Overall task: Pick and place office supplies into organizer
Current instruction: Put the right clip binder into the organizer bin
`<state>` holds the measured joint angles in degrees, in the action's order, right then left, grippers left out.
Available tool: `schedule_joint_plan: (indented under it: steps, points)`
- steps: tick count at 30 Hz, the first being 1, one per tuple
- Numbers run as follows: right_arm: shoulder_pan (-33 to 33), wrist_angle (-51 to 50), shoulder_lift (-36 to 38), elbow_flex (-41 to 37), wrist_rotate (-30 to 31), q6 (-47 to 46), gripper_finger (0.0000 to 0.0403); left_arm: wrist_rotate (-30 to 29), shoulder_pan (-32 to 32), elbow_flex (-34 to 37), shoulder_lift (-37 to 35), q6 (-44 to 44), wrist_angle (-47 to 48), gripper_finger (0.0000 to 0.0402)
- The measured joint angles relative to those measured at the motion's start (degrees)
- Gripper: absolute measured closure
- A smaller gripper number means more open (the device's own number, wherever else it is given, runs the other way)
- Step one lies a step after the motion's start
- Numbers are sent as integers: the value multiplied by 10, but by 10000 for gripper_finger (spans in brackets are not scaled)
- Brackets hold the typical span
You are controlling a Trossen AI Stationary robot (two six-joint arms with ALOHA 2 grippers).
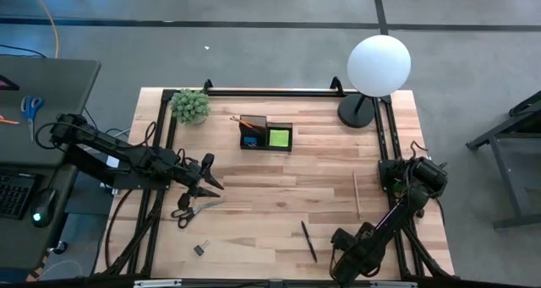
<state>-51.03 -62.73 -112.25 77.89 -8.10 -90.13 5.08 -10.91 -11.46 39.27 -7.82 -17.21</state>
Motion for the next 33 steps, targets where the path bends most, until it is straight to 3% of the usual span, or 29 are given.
schedule_joint_plan:
  steps: [8,18,33]
  points:
    - [0,-1,0,0,-29,-1,150,-2,0,0,0,5,8,295]
    - [0,-3,0,-21,-14,-8,150,-24,0,0,0,7,7,295]
    - [-4,65,2,-53,-33,-21,150,-28,0,0,0,15,7,296]
